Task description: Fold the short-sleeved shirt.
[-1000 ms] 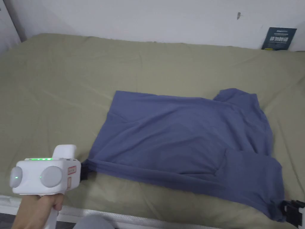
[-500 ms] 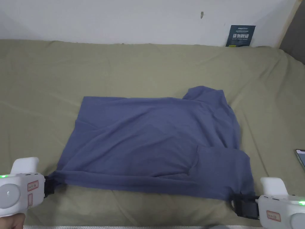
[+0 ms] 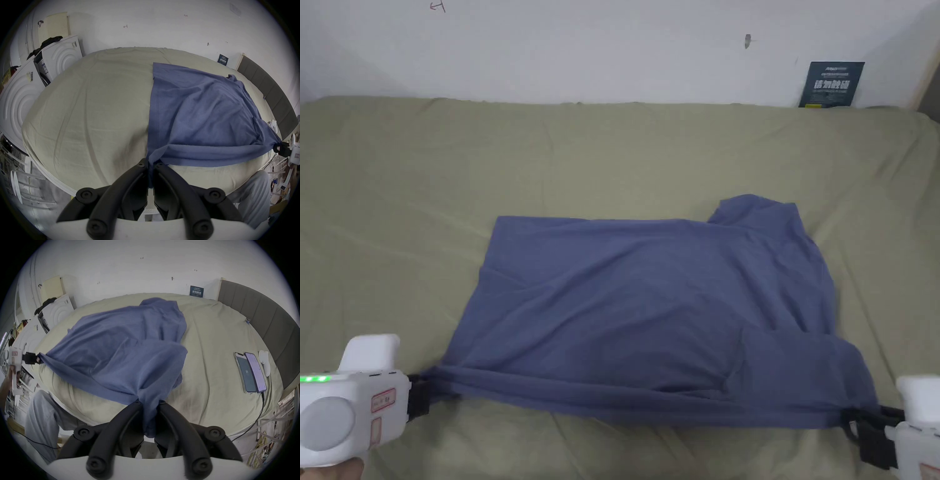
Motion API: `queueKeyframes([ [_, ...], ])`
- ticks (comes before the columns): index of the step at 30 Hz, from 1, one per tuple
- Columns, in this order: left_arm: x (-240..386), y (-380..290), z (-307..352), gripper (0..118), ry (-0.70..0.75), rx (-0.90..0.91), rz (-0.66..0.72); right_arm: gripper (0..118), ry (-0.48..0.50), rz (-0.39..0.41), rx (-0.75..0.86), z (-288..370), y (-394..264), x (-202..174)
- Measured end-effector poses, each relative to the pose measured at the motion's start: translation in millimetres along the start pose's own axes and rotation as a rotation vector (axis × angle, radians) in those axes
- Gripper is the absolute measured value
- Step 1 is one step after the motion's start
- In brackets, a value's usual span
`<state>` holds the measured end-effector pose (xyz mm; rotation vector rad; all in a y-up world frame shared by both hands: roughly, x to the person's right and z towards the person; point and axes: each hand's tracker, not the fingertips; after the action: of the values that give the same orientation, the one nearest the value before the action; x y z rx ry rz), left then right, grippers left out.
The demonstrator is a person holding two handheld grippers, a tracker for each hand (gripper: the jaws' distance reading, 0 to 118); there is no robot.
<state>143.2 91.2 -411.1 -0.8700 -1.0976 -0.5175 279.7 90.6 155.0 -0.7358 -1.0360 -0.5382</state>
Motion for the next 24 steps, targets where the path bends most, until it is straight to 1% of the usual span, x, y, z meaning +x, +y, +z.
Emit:
queueKeyframes([
  [3, -0.7, 18.7, -0.8, 1, -0.006, 0.026, -0.001, 11, -0.003, -0.003, 0.031, 2.8, 25.0, -0.2],
  [7, 3.3, 49.1, -5.7, 1, -0.013, 0.062, 0.002, 11, -0.018, 0.025, 0.057, -7.7, 65.4, -0.8],
  [13, 9.6, 96.9, -28.6, 1, -0.008, 0.08, 0.019, 11, -0.035, 0.014, 0.068, -37.3, 121.5, 1.6],
  [17, 14.5, 122.0, -52.3, 1, -0.001, 0.066, 0.025, 11, -0.054, 0.022, 0.04, -65.1, 149.6, 3.3],
  [24, 28.0, 151.6, -101.7, 2, 0.036, 0.023, 0.023, 11, -0.074, -0.017, -0.04, -121.5, 180.4, 12.5],
])
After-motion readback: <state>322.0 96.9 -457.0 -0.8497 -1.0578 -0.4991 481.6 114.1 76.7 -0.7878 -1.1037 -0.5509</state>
